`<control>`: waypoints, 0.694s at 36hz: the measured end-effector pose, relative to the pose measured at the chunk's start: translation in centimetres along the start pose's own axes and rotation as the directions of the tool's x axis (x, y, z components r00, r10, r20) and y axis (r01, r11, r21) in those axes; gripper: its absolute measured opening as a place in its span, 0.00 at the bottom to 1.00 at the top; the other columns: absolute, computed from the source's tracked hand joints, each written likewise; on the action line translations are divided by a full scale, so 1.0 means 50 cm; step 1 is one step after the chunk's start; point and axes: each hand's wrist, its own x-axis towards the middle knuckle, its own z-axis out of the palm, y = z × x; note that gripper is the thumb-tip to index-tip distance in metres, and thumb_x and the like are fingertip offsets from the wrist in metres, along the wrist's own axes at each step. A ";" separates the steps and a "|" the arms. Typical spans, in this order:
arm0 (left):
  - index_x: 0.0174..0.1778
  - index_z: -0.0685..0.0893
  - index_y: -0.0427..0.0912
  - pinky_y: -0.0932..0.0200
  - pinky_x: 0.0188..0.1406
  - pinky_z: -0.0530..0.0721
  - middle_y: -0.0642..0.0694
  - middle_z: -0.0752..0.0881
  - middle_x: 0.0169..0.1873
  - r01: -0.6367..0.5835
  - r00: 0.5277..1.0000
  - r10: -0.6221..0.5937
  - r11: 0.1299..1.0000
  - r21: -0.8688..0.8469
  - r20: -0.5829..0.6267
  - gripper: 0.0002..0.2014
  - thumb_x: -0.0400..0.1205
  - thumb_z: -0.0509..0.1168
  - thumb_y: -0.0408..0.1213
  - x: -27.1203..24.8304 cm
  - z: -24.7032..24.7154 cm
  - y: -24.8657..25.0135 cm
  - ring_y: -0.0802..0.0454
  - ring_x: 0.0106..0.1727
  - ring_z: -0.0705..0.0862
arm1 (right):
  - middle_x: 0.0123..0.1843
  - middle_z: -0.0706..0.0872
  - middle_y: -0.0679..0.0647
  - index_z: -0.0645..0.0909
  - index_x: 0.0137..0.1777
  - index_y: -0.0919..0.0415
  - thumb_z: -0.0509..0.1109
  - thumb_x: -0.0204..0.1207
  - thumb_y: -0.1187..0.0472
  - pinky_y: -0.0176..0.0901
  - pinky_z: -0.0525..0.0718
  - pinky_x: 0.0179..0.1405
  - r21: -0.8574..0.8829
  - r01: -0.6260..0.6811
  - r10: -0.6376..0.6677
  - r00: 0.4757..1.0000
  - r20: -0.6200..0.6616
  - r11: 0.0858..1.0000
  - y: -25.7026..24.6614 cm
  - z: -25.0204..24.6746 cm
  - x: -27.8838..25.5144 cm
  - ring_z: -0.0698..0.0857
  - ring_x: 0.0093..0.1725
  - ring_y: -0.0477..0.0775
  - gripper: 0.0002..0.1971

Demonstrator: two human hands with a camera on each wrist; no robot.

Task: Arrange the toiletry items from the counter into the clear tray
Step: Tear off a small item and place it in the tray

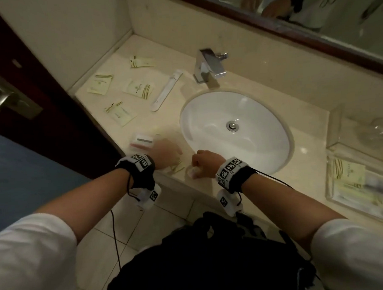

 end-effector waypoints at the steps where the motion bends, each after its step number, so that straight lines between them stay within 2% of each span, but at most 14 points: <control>1: 0.59 0.83 0.54 0.51 0.65 0.70 0.42 0.78 0.59 -0.018 1.000 0.018 1.000 0.006 0.012 0.18 0.73 0.73 0.48 0.001 0.004 0.007 0.44 0.64 0.73 | 0.59 0.79 0.57 0.79 0.59 0.59 0.74 0.71 0.45 0.50 0.80 0.51 0.008 0.004 -0.004 1.000 0.004 1.000 -0.001 0.000 0.000 0.81 0.56 0.60 0.23; 5: 0.58 0.85 0.55 0.56 0.55 0.69 0.44 0.80 0.55 -0.101 0.992 0.094 0.991 0.084 0.083 0.18 0.73 0.71 0.54 0.001 0.016 0.033 0.46 0.61 0.76 | 0.55 0.83 0.61 0.81 0.57 0.66 0.75 0.72 0.51 0.49 0.79 0.49 0.094 -0.005 0.005 1.000 0.003 0.996 -0.006 0.000 -0.003 0.83 0.51 0.60 0.20; 8: 0.59 0.86 0.54 0.54 0.56 0.74 0.42 0.81 0.56 -0.161 0.981 0.140 0.975 0.155 0.138 0.18 0.76 0.68 0.56 0.000 0.025 0.047 0.43 0.59 0.79 | 0.51 0.86 0.61 0.80 0.54 0.66 0.75 0.72 0.53 0.48 0.80 0.46 0.205 -0.040 0.047 0.998 -0.034 0.978 -0.004 0.003 -0.006 0.82 0.46 0.57 0.18; 11: 0.61 0.86 0.50 0.51 0.57 0.77 0.39 0.82 0.57 -0.179 0.977 0.154 0.967 0.182 0.145 0.18 0.79 0.65 0.53 0.003 0.031 0.057 0.40 0.57 0.81 | 0.51 0.87 0.60 0.80 0.54 0.65 0.74 0.73 0.55 0.49 0.82 0.50 0.258 -0.059 0.076 0.996 -0.057 0.964 0.001 0.004 -0.003 0.85 0.50 0.58 0.16; 13: 0.60 0.87 0.47 0.51 0.56 0.77 0.37 0.82 0.55 -0.170 0.979 0.150 0.974 0.148 0.135 0.18 0.80 0.65 0.53 0.006 0.031 0.061 0.39 0.56 0.81 | 0.51 0.87 0.59 0.80 0.54 0.63 0.74 0.73 0.56 0.45 0.82 0.49 0.307 -0.068 0.095 0.993 -0.074 0.949 0.008 0.004 -0.003 0.85 0.51 0.57 0.14; 16: 0.57 0.86 0.43 0.56 0.50 0.74 0.41 0.82 0.53 -0.131 0.984 0.129 0.991 0.011 0.122 0.17 0.79 0.68 0.50 0.016 0.021 0.059 0.43 0.54 0.81 | 0.47 0.87 0.57 0.80 0.52 0.62 0.75 0.73 0.56 0.40 0.80 0.44 0.424 -0.075 0.141 0.982 -0.127 0.903 0.027 0.002 -0.008 0.86 0.47 0.56 0.13; 18: 0.56 0.85 0.43 0.60 0.48 0.73 0.46 0.82 0.51 -0.096 0.986 0.113 0.985 -0.142 0.122 0.16 0.79 0.67 0.50 0.021 0.010 0.066 0.49 0.51 0.80 | 0.42 0.87 0.55 0.80 0.49 0.60 0.76 0.73 0.56 0.38 0.83 0.40 0.560 -0.066 0.184 0.970 -0.156 0.826 0.039 -0.006 -0.015 0.88 0.40 0.54 0.11; 22: 0.57 0.83 0.40 0.61 0.43 0.75 0.48 0.83 0.48 -0.061 0.992 0.098 0.927 -0.370 0.084 0.15 0.81 0.65 0.47 0.037 -0.016 0.108 0.52 0.49 0.79 | 0.41 0.89 0.61 0.78 0.45 0.61 0.76 0.73 0.60 0.48 0.89 0.46 0.783 -0.009 0.272 0.940 -0.205 0.622 0.067 -0.032 -0.037 0.89 0.39 0.57 0.09; 25: 0.52 0.84 0.38 0.62 0.42 0.78 0.45 0.85 0.44 -0.040 0.996 0.077 0.811 -0.583 0.040 0.11 0.80 0.67 0.42 0.056 -0.029 0.149 0.51 0.45 0.81 | 0.42 0.87 0.65 0.79 0.42 0.60 0.74 0.74 0.63 0.52 0.88 0.49 0.856 0.072 0.308 0.915 -0.262 0.512 0.087 -0.063 -0.065 0.87 0.40 0.59 0.06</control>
